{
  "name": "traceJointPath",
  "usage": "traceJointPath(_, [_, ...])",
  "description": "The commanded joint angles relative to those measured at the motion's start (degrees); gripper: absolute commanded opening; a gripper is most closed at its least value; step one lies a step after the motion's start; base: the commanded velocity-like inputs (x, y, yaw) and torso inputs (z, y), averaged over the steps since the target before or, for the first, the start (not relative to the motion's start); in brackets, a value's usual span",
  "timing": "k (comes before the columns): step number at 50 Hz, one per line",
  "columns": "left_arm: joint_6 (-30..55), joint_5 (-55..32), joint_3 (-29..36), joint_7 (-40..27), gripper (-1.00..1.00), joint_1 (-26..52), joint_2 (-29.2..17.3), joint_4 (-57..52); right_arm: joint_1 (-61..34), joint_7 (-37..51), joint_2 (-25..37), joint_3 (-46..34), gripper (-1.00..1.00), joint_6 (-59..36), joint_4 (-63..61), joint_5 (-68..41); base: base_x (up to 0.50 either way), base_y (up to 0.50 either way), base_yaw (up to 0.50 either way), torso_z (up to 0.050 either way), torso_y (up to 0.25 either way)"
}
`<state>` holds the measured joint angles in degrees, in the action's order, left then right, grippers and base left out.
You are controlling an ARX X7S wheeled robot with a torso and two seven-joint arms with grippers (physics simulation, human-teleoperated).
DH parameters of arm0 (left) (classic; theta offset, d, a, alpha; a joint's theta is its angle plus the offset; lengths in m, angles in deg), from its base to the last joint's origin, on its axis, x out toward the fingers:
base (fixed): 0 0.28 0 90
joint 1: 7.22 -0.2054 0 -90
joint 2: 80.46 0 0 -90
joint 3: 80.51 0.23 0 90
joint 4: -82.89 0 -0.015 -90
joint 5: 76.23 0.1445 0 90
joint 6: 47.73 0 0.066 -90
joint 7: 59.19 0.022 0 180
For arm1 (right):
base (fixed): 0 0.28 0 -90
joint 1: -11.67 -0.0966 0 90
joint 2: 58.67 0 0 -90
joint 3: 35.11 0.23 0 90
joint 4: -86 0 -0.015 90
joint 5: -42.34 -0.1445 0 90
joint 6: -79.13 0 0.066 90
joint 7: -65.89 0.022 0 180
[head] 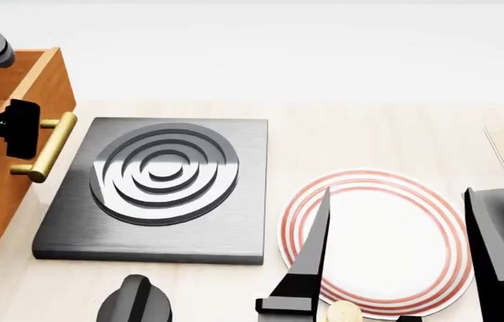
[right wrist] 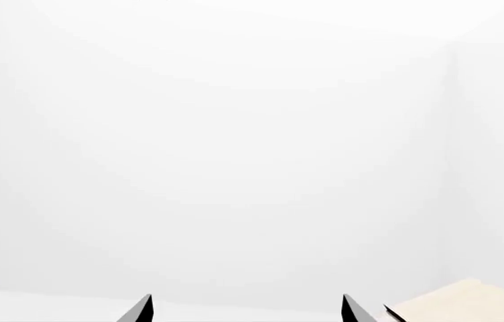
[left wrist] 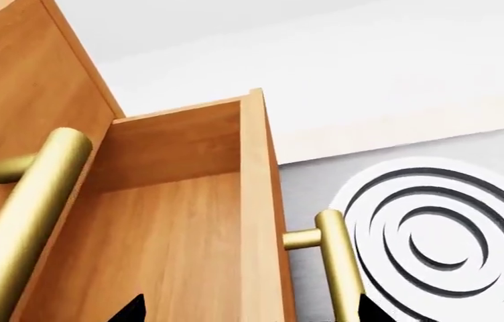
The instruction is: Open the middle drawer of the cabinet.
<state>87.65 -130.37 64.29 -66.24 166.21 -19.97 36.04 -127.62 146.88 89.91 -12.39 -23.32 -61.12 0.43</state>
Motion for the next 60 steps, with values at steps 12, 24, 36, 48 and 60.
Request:
traceJointPath(12, [-2.89,1.68,-1.26,3.67,1.00,-2.04,3.93,5.84,0.02,-1.76,-1.28,1.44,1.00,-0.01,0.27,1.20,0.00,0.00,0.00,0.000,0.000])
traceJointPath(24, [-3.91,1.27,-1.67,4.19,1.00,-3.61,5.14,7.14,0.03,-1.80,-1.26,1.37,1.00,-0.04,0.22,1.33,0.00,0.00,0.00,0.000,0.000])
traceJointPath(36, [-4.13,0.55,-2.26,4.33,1.00,-4.79,5.50,7.25,-0.09,-1.72,-1.30,1.24,1.00,-0.19,-0.02,1.45,0.00,0.00,0.00,0.000,0.000])
traceJointPath(48, [-3.95,-0.45,-2.88,4.16,1.00,-6.26,5.51,5.90,0.07,-1.98,-1.52,1.08,1.00,0.09,0.42,1.63,0.00,0.00,0.00,0.000,0.000])
traceJointPath(60, [-1.54,-3.30,-4.30,2.03,1.00,-7.69,5.41,-0.08,0.02,-1.88,-1.02,1.29,1.00,0.42,0.09,1.49,0.00,0.00,0.00,0.000,0.000])
